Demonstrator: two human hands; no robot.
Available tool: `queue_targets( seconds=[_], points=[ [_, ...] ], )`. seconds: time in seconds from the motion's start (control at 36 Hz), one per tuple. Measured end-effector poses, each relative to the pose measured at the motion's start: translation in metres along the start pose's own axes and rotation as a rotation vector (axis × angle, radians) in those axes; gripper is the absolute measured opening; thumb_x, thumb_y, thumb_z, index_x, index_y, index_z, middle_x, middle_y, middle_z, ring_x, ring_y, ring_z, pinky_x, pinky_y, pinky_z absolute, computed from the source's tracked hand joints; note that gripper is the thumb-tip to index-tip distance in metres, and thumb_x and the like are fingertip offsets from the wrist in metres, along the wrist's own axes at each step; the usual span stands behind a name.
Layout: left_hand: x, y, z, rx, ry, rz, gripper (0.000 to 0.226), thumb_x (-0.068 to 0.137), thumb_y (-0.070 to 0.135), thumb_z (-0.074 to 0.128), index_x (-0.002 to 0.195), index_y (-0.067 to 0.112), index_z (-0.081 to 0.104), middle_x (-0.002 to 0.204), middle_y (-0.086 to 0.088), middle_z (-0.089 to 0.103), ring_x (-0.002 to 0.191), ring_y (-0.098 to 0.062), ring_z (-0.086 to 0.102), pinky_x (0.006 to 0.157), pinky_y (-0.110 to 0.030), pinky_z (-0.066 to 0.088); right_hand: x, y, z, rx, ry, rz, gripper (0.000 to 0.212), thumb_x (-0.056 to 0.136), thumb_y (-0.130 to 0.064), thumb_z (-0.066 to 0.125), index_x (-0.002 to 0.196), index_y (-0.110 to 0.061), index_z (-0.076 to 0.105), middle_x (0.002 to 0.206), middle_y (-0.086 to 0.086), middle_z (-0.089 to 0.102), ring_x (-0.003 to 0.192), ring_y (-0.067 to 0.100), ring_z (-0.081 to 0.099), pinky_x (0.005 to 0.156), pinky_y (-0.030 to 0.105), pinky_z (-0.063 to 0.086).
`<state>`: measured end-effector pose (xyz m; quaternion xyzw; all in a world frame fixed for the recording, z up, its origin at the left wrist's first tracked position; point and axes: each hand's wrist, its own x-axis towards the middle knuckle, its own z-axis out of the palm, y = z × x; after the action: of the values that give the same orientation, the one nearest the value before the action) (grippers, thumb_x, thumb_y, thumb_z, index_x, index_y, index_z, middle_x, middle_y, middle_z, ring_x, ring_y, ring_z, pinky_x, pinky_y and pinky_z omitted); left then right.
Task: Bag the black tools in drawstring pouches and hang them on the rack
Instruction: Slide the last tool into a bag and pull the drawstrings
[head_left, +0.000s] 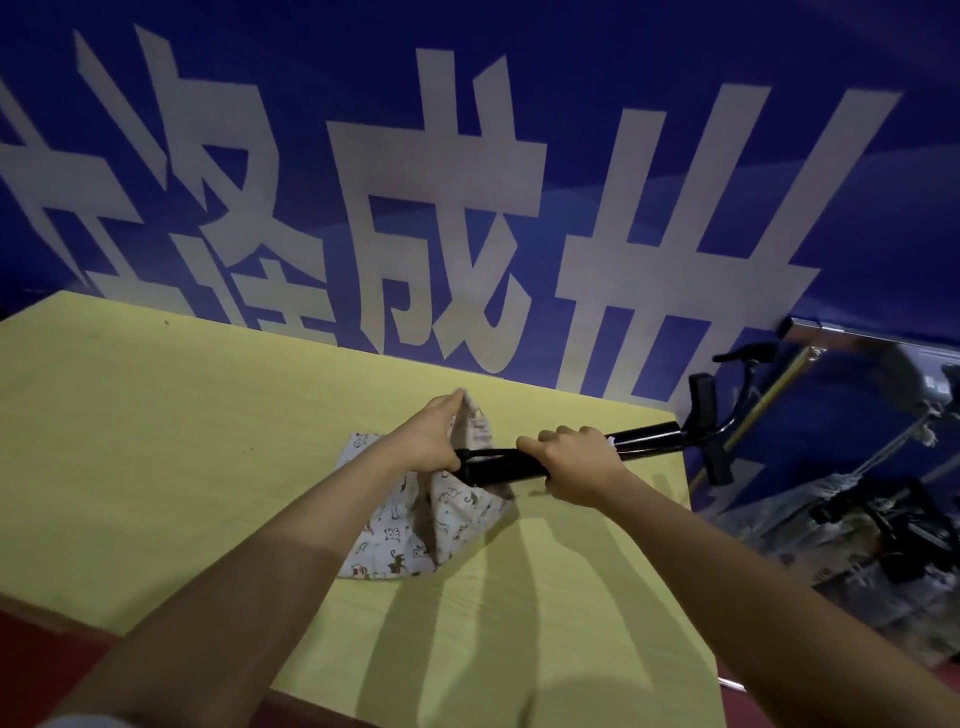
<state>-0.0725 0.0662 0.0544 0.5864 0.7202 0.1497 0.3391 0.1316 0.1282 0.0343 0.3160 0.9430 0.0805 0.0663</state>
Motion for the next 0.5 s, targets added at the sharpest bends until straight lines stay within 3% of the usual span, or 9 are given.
queue_targets(
  seconds=[0.08,0.17,0.25,0.31,0.36,0.42,0.5],
  points=[
    [-0.002,0.009,0.004,0.081,-0.049,0.083,0.1,0.078,0.004,0.067,0.152,0.021,0.003,0.157,0.003,0.014,0.131,-0.02,0.04,0.081,-0.027,0.051,0.005,-0.007,-0.005,-0.071,0.037,-0.039,0.045,0.089,-0.014,0.05,0.131,-0.021,0.038,0.115,0.008,0.06,0.106,0.03,0.054,0.079,0.038,0.043],
    [-0.002,0.016,0.014,0.129,-0.057,0.132,0.092,0.073,0.019,0.074,0.149,0.02,0.022,0.143,0.0,0.035,0.127,-0.021,0.043,0.097,-0.031,0.047,0.012,-0.013,-0.016,-0.137,0.08,-0.067,0.051,0.091,-0.013,0.048,0.139,-0.015,0.032,0.119,0.01,0.058,0.109,0.031,0.052,0.081,0.04,0.042],
    [-0.004,0.02,0.022,0.309,0.101,0.13,0.063,0.076,0.032,0.07,0.132,0.02,0.045,0.124,-0.002,0.05,0.116,-0.025,0.044,0.095,-0.036,0.042,0.015,-0.011,-0.029,-0.162,0.186,-0.097,0.039,0.088,-0.01,0.051,0.126,-0.01,0.044,0.108,0.01,0.062,0.098,0.029,0.057,0.072,0.037,0.04],
    [-0.004,0.022,0.025,0.402,0.276,0.125,0.041,0.083,0.037,0.061,0.118,0.019,0.052,0.118,-0.001,0.053,0.11,-0.025,0.041,0.09,-0.034,0.034,0.015,-0.008,-0.034,-0.242,0.248,-0.136,0.03,0.073,-0.012,0.068,0.102,-0.012,0.059,0.084,0.004,0.067,0.076,0.024,0.062,0.061,0.031,0.042],
    [-0.001,0.023,0.025,0.465,0.376,0.142,0.034,0.085,0.04,0.058,0.11,0.018,0.052,0.115,0.0,0.055,0.107,-0.024,0.039,0.087,-0.033,0.031,0.018,-0.005,-0.032,-0.295,0.343,-0.157,0.03,0.058,-0.012,0.077,0.084,-0.015,0.063,0.065,0.0,0.062,0.059,0.02,0.058,0.058,0.028,0.044],
    [0.0,0.023,0.024,0.556,0.39,0.168,0.037,0.085,0.041,0.057,0.11,0.015,0.049,0.114,-0.001,0.053,0.107,-0.024,0.039,0.089,-0.035,0.03,0.02,-0.004,-0.027,-0.299,0.457,-0.149,0.026,0.062,-0.01,0.076,0.083,-0.015,0.062,0.066,-0.001,0.06,0.06,0.021,0.056,0.066,0.032,0.043],
    [0.003,0.02,0.025,0.582,0.411,0.18,0.038,0.087,0.041,0.054,0.113,0.014,0.047,0.116,-0.003,0.052,0.109,-0.023,0.04,0.091,-0.035,0.03,0.018,-0.002,-0.026,-0.225,0.653,-0.146,0.026,0.075,-0.017,0.07,0.098,-0.014,0.06,0.091,0.001,0.065,0.081,0.022,0.061,0.083,0.034,0.035]
  ],
)
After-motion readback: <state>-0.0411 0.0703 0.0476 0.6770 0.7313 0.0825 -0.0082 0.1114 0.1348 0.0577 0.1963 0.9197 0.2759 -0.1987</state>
